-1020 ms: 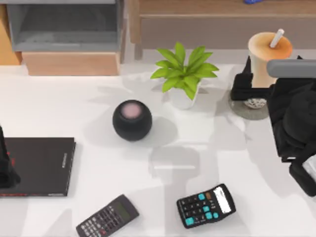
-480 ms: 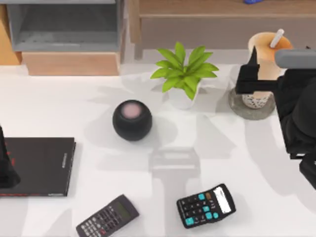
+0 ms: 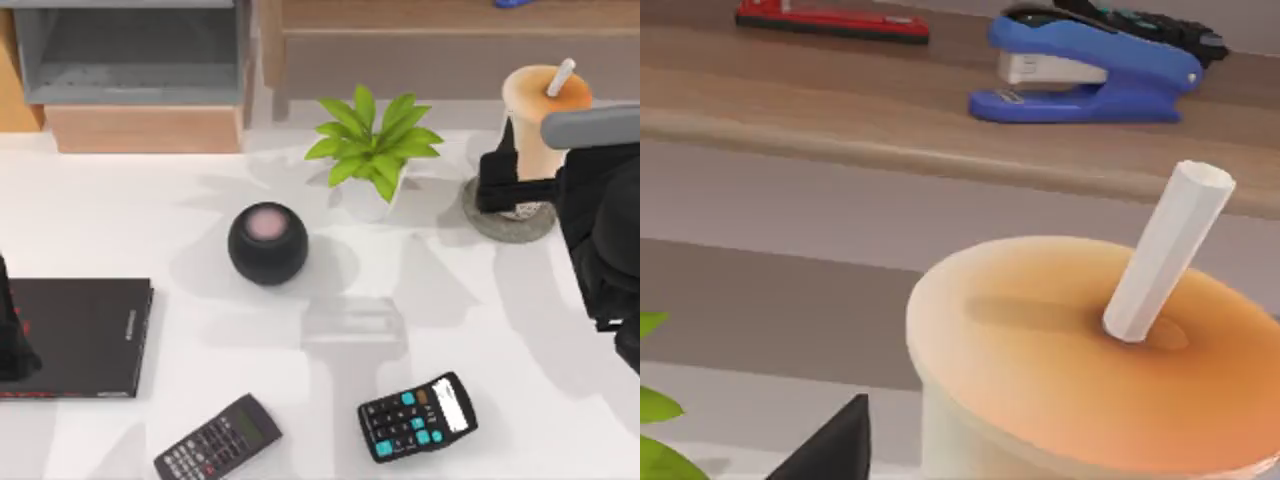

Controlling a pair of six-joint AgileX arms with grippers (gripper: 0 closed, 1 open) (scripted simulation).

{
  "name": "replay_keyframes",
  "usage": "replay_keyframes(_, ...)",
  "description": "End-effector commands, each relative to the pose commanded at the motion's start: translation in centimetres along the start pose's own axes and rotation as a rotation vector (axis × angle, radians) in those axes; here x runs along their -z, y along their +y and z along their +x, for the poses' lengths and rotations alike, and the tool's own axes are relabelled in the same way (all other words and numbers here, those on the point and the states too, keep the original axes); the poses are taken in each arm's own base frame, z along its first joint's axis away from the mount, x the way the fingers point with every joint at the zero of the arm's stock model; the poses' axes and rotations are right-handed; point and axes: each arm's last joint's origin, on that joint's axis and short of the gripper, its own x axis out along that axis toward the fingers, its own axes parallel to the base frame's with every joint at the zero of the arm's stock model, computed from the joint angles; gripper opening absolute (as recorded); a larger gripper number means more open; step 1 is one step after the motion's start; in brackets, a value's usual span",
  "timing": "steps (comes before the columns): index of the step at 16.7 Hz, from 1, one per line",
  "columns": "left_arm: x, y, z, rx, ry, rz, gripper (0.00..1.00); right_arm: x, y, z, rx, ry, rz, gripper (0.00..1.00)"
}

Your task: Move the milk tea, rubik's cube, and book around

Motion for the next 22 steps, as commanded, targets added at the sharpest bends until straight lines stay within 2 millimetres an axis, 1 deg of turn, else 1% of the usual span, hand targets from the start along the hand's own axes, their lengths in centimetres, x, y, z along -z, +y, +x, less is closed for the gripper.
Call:
replay_keyframes(3,0.0,0.0,0.0,0.0,0.0,0.0,1.0,0.0,-0.9,-0.4,-0.017,0.126,-0.147,1.0)
replay_keyframes(5,0.0,0.0,0.0,0.0,0.0,0.0,1.0,0.0,-2.1,-0.5,-0.023,0.24,-0.251,1.0)
replay_keyframes(9,0.0,0.0,0.0,0.0,0.0,0.0,1.0,-0.4,-5.9,-1.4,-0.047,0.527,-0.412,1.0)
replay_keyframes(12,0.0,0.0,0.0,0.0,0.0,0.0,1.0,-0.9,-9.5,-3.1,-0.08,0.774,-0.448,1.0)
replay_keyframes(14,0.0,0.0,0.0,0.0,0.0,0.0,1.0,-1.1,-12.0,-5.0,-0.103,0.943,-0.42,1.0)
replay_keyframes(17,0.0,0.0,0.0,0.0,0.0,0.0,1.0,-1.5,-15.0,-8.2,-0.13,1.175,-0.302,1.0)
replay_keyframes(20,0.0,0.0,0.0,0.0,0.0,0.0,1.0,-2.0,-17.1,-11.2,-0.132,1.343,-0.133,1.0)
replay_keyframes(22,0.0,0.0,0.0,0.0,0.0,0.0,1.0,-2.3,-18.1,-12.7,-0.118,1.418,-0.02,1.0)
